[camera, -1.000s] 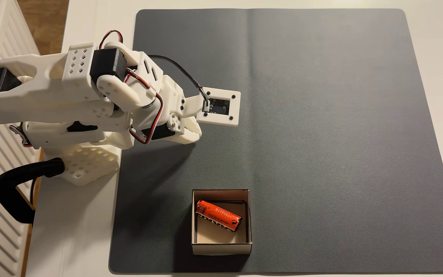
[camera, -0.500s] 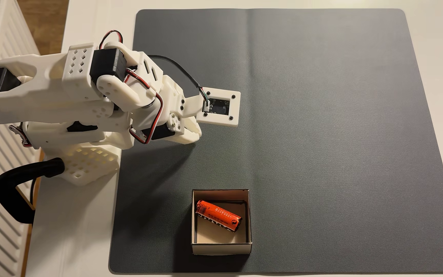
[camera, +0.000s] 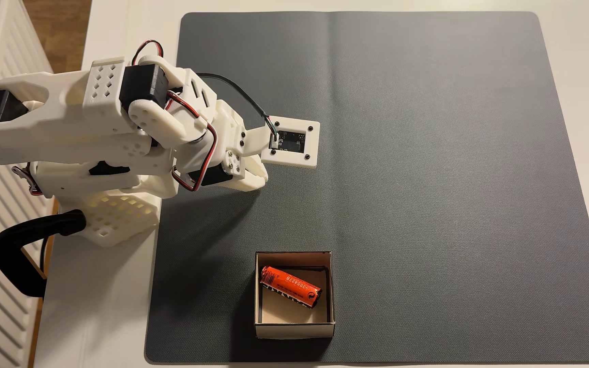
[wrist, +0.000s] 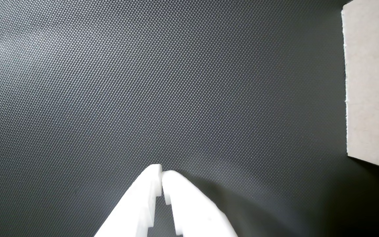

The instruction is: Pick the red object and place it in the box

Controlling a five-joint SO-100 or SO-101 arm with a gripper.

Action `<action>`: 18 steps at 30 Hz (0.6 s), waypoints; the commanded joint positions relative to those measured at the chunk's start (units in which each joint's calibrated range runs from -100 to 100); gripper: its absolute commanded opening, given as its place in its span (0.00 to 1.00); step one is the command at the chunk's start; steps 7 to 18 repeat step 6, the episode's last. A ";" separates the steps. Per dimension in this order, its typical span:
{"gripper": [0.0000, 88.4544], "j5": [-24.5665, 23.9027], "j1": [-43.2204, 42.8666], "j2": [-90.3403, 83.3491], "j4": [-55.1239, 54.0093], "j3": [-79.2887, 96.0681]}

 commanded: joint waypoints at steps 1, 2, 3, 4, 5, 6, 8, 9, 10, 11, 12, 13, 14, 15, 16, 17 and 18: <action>0.01 0.11 0.15 0.50 1.00 0.64; 0.01 0.11 0.15 0.50 1.00 0.64; 0.01 0.11 0.15 0.50 1.00 0.64; 0.01 0.11 0.15 0.50 1.00 0.64; 0.01 0.11 0.15 0.50 1.00 0.64; 0.01 0.11 0.15 0.50 1.00 0.64; 0.01 0.11 0.15 0.50 1.00 0.64; 0.01 0.11 0.15 0.50 1.00 0.64; 0.01 0.11 0.15 0.50 1.00 0.64; 0.01 0.11 0.15 0.50 1.00 0.64; 0.01 0.11 0.15 0.50 1.00 0.64; 0.01 0.11 0.15 0.50 1.00 0.64; 0.01 0.11 0.15 0.50 1.00 0.64; 0.01 0.11 0.15 0.50 1.00 0.64; 0.01 0.11 0.15 0.50 1.00 0.64; 0.01 0.11 0.15 0.50 1.00 0.64; 0.01 0.11 0.15 0.50 1.00 0.64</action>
